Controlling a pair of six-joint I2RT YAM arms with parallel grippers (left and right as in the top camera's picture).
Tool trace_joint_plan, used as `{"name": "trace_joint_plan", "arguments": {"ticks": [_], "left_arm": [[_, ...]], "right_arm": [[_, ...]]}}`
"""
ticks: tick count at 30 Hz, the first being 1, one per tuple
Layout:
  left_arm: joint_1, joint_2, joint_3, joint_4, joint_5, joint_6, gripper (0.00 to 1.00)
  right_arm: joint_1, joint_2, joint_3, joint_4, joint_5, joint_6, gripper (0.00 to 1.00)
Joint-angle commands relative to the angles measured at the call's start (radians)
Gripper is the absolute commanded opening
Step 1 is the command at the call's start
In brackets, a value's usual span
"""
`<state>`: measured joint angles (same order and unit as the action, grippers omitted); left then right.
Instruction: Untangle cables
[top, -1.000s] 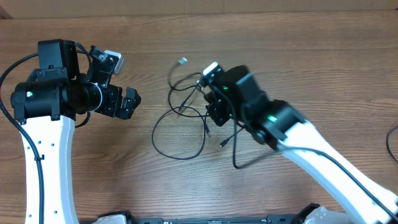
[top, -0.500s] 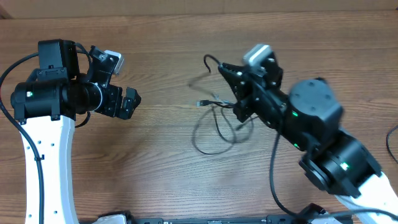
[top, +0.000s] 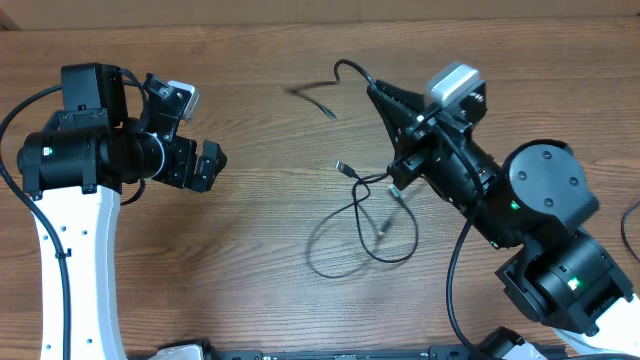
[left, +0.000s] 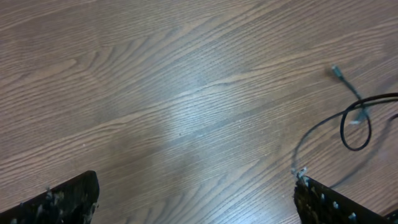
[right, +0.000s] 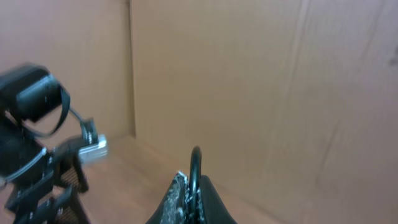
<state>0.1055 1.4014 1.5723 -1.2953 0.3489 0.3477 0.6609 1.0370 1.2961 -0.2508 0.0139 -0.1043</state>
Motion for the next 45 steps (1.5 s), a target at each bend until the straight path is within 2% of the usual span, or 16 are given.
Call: {"name": "trace_joint_plan", "arguments": {"ticks": [1,9,15,22,27,29,31,32,33,34,41,45], "left_arm": [[0.005,-0.001,0.008,-0.002,0.014,0.012,1.0],[0.005,-0.001,0.008,-0.002,0.014,0.012,0.99],[0.005,-0.001,0.008,-0.002,0.014,0.012,0.99],[0.005,-0.001,0.008,-0.002,0.014,0.012,1.0],[0.005,-0.001,0.008,-0.002,0.014,0.012,1.0],[0.005,-0.001,0.008,-0.002,0.014,0.012,1.0],[0.005,-0.001,0.008,-0.002,0.014,0.012,0.99],[0.005,-0.001,0.008,-0.002,0.014,0.012,0.99],[0.005,-0.001,0.008,-0.002,0.014,0.012,0.99],[0.005,-0.001,0.008,-0.002,0.014,0.012,0.99],[0.005,-0.001,0.008,-0.002,0.014,0.012,1.0],[0.005,-0.001,0.008,-0.002,0.014,0.012,1.0]], "right_arm": [[-0.003,-0.009,0.031,0.059,0.052,0.006,0.04],[-0.003,-0.009,0.031,0.195,0.098,0.006,0.06],[-0.003,-0.003,0.031,0.189,0.099,0.006,0.07],[-0.005,0.024,0.031,0.068,0.121,0.003,0.07],[-0.006,0.062,0.031,-0.158,0.121,0.007,0.09],[-0.006,0.093,0.031,-0.264,0.12,0.031,0.25],[-0.006,0.129,0.031,-0.353,0.12,0.052,0.53],[-0.006,0.152,0.031,-0.4,0.118,0.063,0.74],[-0.006,0.174,0.031,-0.44,0.116,0.075,0.9],[-0.006,0.199,0.031,-0.483,0.116,0.092,0.99],[-0.006,0.357,0.031,-0.707,0.108,0.135,1.0],[-0.006,0.443,0.031,-0.778,0.104,0.135,1.0]]}}
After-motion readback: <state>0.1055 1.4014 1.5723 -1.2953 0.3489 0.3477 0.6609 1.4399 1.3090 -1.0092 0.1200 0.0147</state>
